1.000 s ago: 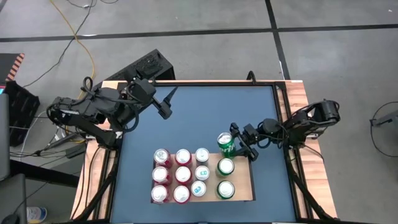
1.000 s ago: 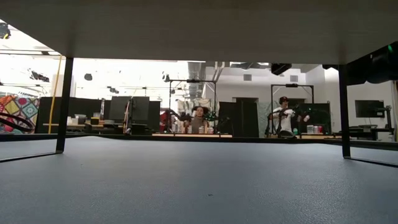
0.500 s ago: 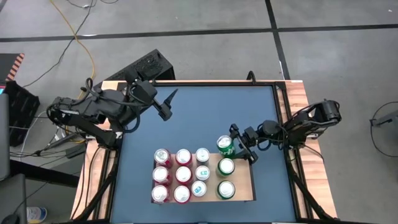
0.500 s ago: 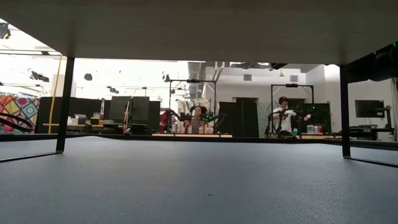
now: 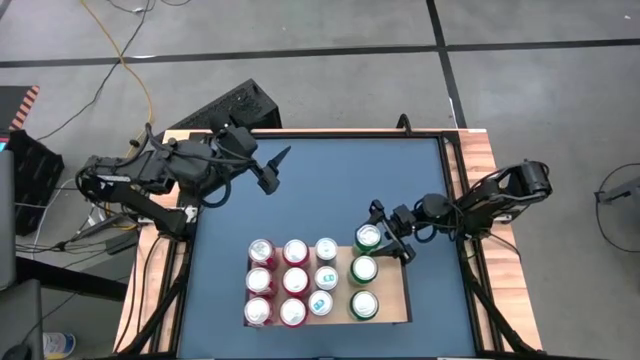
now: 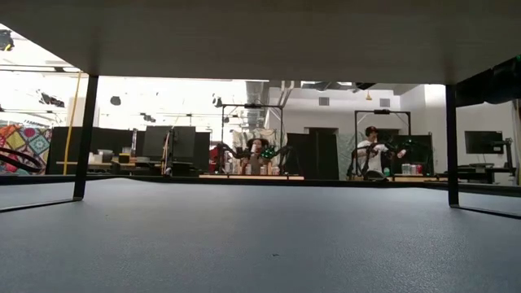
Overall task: Place canned beverage on shelf
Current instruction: Put the green soda can on the shelf
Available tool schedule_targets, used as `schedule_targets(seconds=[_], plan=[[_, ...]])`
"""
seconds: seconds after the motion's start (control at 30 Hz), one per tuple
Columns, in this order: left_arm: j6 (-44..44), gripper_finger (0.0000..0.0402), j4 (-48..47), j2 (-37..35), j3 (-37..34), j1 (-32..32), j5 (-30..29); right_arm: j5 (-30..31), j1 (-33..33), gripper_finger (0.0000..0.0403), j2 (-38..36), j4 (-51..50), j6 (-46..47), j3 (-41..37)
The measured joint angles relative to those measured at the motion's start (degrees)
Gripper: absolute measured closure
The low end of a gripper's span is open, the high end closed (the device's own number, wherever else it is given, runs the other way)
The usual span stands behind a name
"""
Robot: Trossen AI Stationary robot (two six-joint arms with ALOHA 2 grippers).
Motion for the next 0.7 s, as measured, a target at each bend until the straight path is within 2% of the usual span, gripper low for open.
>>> schedule_targets(seconds=[0.17, 0.37, 0.57, 0.7], plan=[[0.0, 0.0033, -0.2, 0.0, 0.0, 0.1, 0.1, 0.0, -0.2, 0.0070, -4.8, -3.8, -0.9, -0.1], [0.3, 0.0033, -0.2, 0.0, 0.0, 0.1, 0.1, 1.4, -0.2, 0.0069, -13.3, -18.0, -2.7, -0.1], [1.3, 0.0033, -0.2, 0.0, 0.0, 0.1, 0.1, 4.3, 0.0, 0.0069, -19.8, -25.6, -3.9, 0.3], [1.3, 0.0033, -0.2, 0.0, 0.0, 0.1, 0.0, 4.6, 0.0, 0.0069, -23.9, -36.2, -4.3, 2.7]])
